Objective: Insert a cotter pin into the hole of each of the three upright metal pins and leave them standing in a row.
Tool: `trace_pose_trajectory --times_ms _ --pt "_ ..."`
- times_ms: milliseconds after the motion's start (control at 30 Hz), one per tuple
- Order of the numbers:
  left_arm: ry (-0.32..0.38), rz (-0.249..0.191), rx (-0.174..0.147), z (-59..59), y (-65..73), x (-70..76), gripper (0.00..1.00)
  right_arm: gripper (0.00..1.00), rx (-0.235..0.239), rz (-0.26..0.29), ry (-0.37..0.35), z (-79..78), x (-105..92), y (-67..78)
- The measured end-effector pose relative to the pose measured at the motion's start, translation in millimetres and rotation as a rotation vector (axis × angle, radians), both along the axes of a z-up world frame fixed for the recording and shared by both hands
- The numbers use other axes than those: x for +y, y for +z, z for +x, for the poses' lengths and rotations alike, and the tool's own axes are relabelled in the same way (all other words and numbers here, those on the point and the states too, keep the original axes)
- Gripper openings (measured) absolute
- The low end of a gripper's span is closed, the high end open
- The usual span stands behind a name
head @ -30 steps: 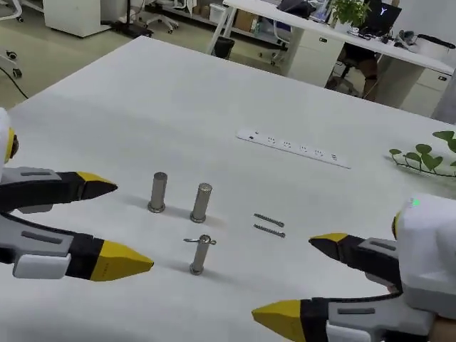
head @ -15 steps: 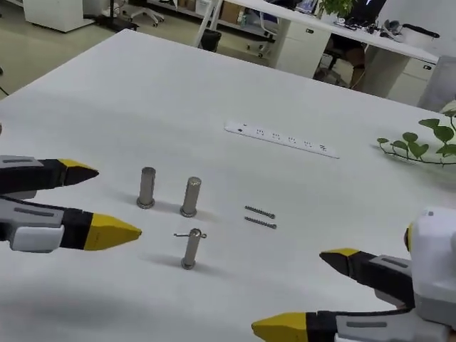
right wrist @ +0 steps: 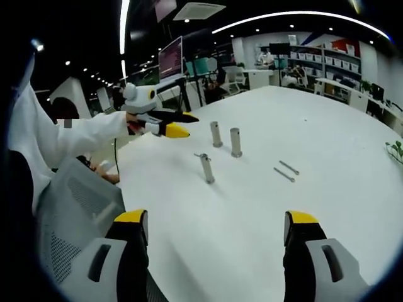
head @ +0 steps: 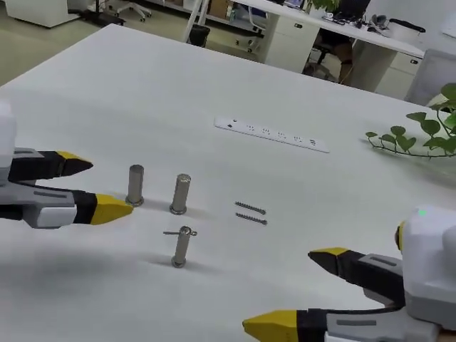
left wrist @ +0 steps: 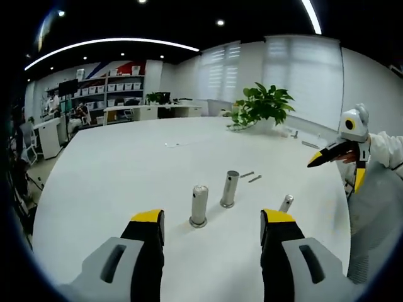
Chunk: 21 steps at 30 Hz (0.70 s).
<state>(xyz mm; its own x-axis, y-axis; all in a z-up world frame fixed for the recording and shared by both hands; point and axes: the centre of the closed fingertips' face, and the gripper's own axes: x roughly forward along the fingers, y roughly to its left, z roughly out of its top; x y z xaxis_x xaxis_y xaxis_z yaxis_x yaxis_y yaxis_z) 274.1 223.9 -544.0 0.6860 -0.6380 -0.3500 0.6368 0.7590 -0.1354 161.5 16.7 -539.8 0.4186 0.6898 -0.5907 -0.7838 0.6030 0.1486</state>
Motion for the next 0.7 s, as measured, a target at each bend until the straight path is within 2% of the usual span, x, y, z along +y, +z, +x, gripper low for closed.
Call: trace_pose_trajectory --times_ms 100,133,200,233,367,500,600,700 --pt "0.004 -0.037 0.007 8.9 -1.3 -3.1 0.52 0.86 -0.002 -0.011 0.005 -0.7 -1.4 -0.9" --pt "0.007 -0.043 -0.005 12.8 -1.8 -4.5 0.5 0.86 -0.003 -0.014 0.011 -1.7 -1.2 -1.2" --pt "0.005 -0.032 -0.001 17.0 -5.9 -7.3 0.44 0.85 -0.003 -0.017 0.016 -2.7 -0.9 -1.6" --pt "0.0 -0.009 -0.013 19.6 -8.3 -8.8 0.41 0.85 -0.003 -0.02 0.016 -3.1 -0.9 -2.2" --pt "-0.001 -0.014 -0.021 28.5 -12.0 -16.8 0.35 0.85 0.001 -0.026 0.016 -3.7 -1.9 -4.2" --pt "-0.01 0.034 -0.014 33.3 -21.8 -20.5 0.28 0.84 0.0 -0.03 0.011 -3.1 -4.5 -4.0" --pt "0.009 0.009 -0.023 38.3 -18.0 -23.8 0.23 0.83 0.007 -0.036 0.003 -2.9 -7.3 -5.0" --pt "0.004 0.027 -0.022 40.6 -20.4 -26.3 0.19 0.82 0.011 -0.034 0.0 -3.2 -8.3 -6.0"
